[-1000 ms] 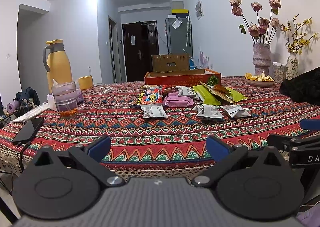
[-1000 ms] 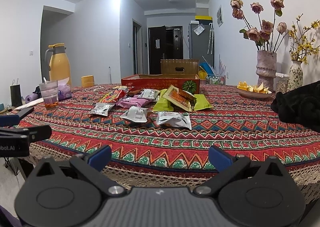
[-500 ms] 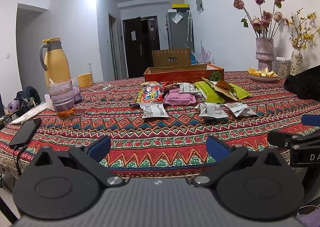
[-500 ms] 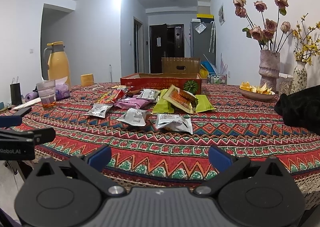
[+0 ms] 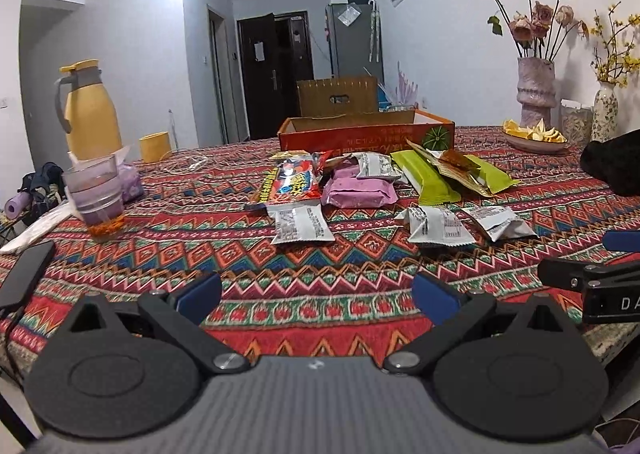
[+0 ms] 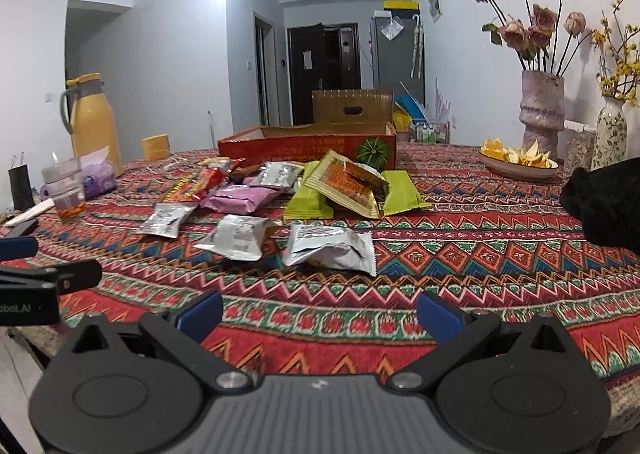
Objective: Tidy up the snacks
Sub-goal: 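Reach the left tool to the white sachet and close on it, then carry the white sachet with the left tool into the cardboard box and release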
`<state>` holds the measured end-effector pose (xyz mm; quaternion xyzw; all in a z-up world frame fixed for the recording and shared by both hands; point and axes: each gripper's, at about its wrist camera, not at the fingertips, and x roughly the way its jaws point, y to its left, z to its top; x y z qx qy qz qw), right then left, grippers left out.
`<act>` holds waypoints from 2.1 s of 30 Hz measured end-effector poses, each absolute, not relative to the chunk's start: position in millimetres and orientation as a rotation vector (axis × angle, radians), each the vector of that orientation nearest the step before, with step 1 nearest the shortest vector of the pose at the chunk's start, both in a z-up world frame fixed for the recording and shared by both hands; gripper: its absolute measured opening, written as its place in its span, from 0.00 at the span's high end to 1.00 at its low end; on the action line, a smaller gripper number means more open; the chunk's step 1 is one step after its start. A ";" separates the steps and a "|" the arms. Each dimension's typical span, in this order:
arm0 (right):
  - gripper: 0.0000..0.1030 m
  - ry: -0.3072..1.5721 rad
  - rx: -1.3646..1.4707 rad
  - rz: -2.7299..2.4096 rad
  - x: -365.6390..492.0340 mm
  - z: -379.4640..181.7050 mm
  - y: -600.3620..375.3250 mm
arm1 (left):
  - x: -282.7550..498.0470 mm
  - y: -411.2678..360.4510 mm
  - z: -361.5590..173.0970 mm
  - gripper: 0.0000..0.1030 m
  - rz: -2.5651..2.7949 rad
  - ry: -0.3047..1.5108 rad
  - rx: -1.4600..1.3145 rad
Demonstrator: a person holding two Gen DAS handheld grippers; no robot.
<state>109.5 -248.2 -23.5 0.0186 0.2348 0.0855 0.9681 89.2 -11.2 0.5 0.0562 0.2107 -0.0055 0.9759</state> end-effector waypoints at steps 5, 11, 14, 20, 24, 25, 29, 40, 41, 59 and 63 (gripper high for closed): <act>0.00 0.503 0.052 0.191 138.5 -22.7 -250.4 | 120.2 -12.1 -1.2 0.00 -0.018 0.451 0.126; 0.14 0.565 0.082 0.198 183.1 -20.1 -254.1 | 168.5 0.0 -2.8 0.00 -0.027 0.521 0.069; 0.18 0.603 0.105 0.210 204.3 -22.9 -254.3 | 196.2 7.9 -2.8 0.07 -0.028 0.552 0.043; 0.19 0.652 0.080 0.202 236.3 -27.2 -249.6 | 248.2 18.8 -6.8 0.14 -0.024 0.617 0.004; 0.21 0.675 0.050 0.193 247.6 -31.4 -246.6 | 272.0 24.5 -17.3 0.28 -0.012 0.678 -0.027; 0.21 0.675 0.035 0.196 248.7 -32.2 -245.4 | 272.6 24.4 -18.3 0.32 -0.004 0.668 -0.019; 0.35 0.664 0.000 0.201 244.5 -32.8 -243.7 | 268.2 20.2 -17.9 0.55 -0.003 0.658 0.017; 0.51 0.622 0.022 0.223 212.5 -26.2 -251.9 | 203.0 4.4 0.5 0.60 -0.037 0.629 0.025; 0.51 0.614 0.024 0.225 207.7 -24.7 -252.7 | 195.7 2.9 3.1 0.60 -0.037 0.621 0.026; 0.51 0.499 0.038 0.241 157.6 6.2 -276.5 | 147.8 3.9 42.7 0.60 -0.057 0.518 0.048; 0.51 0.458 0.072 0.257 170.8 23.7 -289.7 | 167.2 8.9 55.7 0.60 -0.050 0.500 0.040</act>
